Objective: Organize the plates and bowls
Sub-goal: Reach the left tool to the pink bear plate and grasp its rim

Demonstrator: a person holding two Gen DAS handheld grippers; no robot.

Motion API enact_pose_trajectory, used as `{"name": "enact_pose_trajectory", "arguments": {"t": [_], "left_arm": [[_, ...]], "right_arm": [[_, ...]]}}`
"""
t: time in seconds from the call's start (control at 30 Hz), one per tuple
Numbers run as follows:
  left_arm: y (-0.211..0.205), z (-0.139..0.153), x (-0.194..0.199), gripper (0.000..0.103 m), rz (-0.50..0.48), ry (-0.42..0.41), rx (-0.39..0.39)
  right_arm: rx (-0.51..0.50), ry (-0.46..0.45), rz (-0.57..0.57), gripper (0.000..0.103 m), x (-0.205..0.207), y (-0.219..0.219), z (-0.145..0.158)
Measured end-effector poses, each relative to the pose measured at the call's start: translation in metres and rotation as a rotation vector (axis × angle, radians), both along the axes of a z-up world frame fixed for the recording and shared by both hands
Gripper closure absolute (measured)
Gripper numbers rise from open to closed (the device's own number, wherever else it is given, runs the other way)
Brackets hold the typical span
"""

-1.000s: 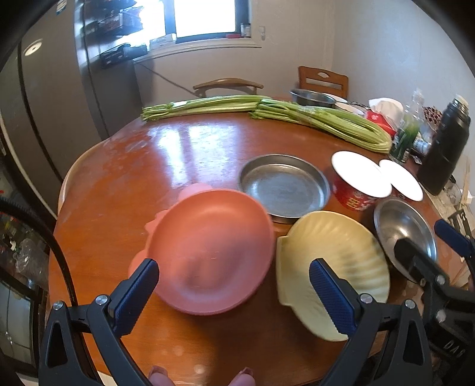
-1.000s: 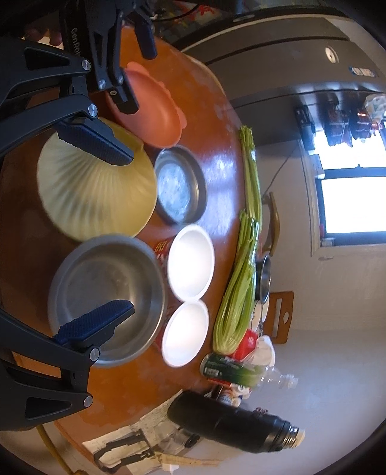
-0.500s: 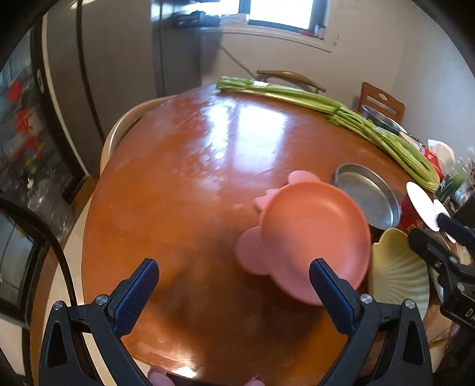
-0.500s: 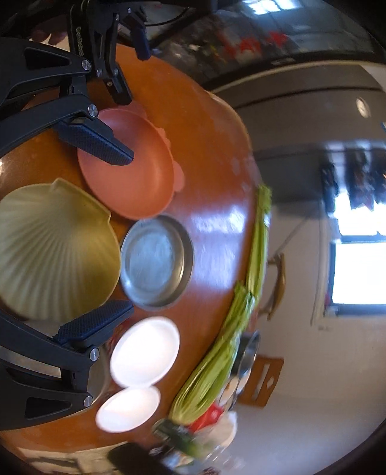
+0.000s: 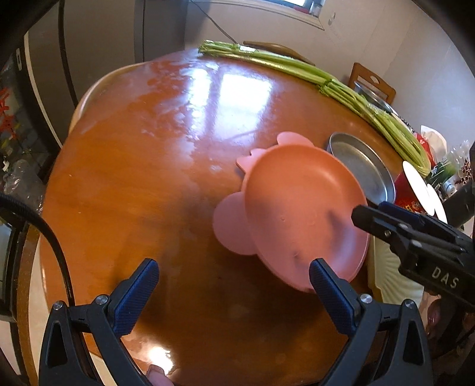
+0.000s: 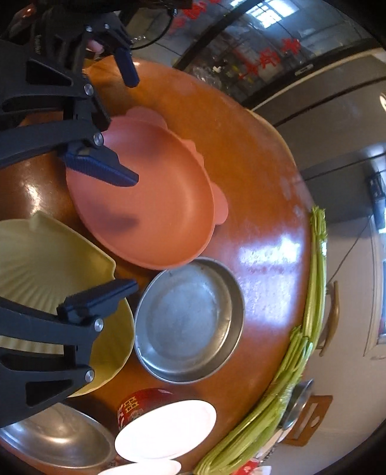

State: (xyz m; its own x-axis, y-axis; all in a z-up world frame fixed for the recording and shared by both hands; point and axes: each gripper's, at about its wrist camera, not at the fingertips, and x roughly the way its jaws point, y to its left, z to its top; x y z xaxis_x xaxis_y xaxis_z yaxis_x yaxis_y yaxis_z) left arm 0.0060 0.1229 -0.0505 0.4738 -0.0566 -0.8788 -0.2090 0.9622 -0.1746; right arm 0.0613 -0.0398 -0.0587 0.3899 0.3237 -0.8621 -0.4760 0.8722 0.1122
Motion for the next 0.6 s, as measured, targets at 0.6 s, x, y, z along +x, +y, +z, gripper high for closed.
{"name": "enact_pose_trajectory", "arguments": {"t": [0.6], "left_arm": [[-0.014, -0.007, 0.021, 0.025, -0.02, 0.004, 0.012]], "right_arm": [[-0.016, 0.013, 0.024, 0.062, 0.01, 0.002, -0.011]]}}
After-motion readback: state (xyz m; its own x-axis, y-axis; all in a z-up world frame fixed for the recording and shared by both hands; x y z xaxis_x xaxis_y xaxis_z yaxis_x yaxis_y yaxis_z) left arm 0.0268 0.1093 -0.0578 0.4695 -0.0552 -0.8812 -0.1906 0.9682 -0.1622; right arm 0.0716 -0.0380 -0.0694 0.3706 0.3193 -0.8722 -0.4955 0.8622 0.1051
